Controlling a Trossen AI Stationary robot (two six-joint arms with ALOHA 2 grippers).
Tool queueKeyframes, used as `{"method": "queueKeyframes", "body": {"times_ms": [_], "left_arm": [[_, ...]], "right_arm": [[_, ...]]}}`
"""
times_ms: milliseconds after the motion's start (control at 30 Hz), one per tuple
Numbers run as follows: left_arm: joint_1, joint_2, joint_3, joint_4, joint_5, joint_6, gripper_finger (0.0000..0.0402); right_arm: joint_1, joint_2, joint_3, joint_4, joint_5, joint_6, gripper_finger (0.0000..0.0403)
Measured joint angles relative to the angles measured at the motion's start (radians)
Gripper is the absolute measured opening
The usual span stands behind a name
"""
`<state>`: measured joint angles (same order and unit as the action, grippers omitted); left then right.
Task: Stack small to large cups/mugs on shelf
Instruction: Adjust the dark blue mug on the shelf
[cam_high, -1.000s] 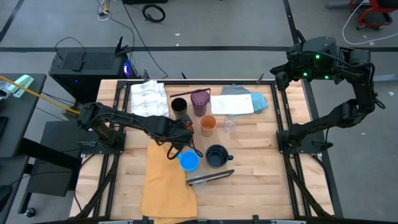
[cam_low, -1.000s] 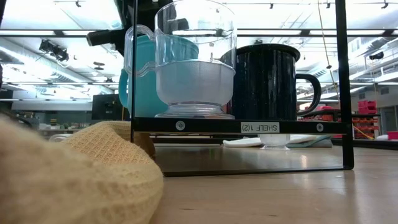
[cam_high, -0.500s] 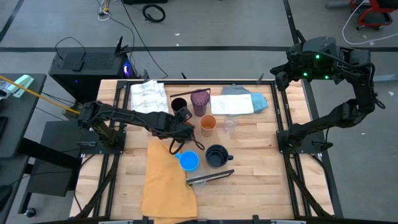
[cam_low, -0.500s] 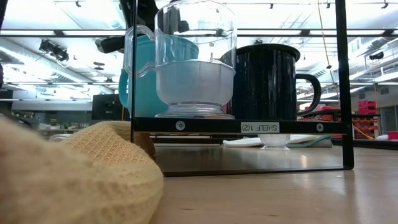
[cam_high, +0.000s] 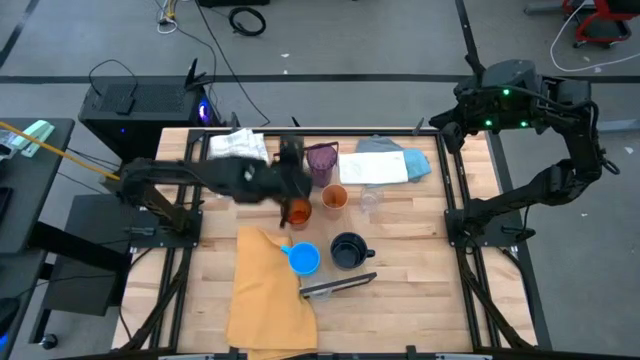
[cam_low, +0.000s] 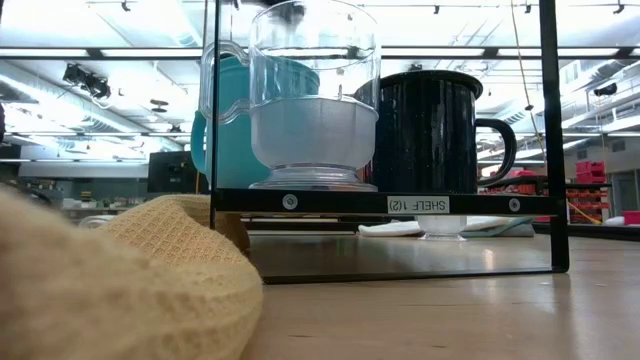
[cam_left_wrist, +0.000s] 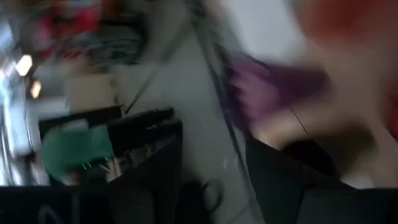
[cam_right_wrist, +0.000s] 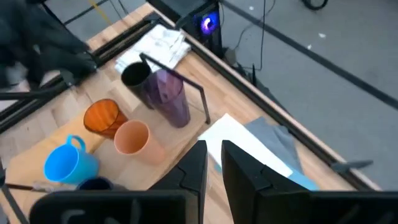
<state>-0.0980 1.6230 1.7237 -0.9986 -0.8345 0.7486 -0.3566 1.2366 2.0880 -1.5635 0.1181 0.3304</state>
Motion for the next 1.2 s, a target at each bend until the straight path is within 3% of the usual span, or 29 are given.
{"method": "queueKeyframes", "body": {"times_ms": [133,267,333,467,600,800,933,1000,1200], "left_arm": [[0.035,-0.002,0.278,0.058,0.081,-0.203,0.0172],[0.068,-0.004,0.475,0.173,0.345,-0.313,0.0175],[0.069,-0.003,0.535,0.23,0.401,-0.314,0.0177],[0.06,-0.003,0.591,0.275,0.41,-0.304,0.0176],[0.055,0.002,0.592,0.233,0.492,-0.374,0.0173],[0.055,0.047,0.591,0.147,0.616,-0.531,0.0178],[0.045,0.077,0.59,0.078,0.628,-0.554,0.0177],[0.043,0.083,0.59,0.079,0.628,-0.549,0.0174],[0.044,0.061,0.59,0.192,0.627,-0.49,0.0172]], "right_arm": [[0.0,0.0,0.0,0.062,-0.063,-0.047,0.0054],[0.0,-0.004,-0.018,0.103,-0.216,-0.111,0.0054],[0.0,-0.016,-0.06,0.117,-0.306,-0.135,0.0054],[0.038,-0.078,-0.236,0.203,-0.479,-0.158,0.0054],[0.13,-0.163,-0.504,0.438,-0.618,-0.08,0.0054],[0.319,-0.23,-0.875,0.945,-0.636,0.12,0.0054],[0.425,-0.193,-1.029,1.253,-0.636,0.216,0.0054],[0.468,-0.155,-1.064,1.323,-0.634,0.241,0.0054],[0.544,0.004,-1.066,1.313,-0.551,0.19,0.0054]]}}
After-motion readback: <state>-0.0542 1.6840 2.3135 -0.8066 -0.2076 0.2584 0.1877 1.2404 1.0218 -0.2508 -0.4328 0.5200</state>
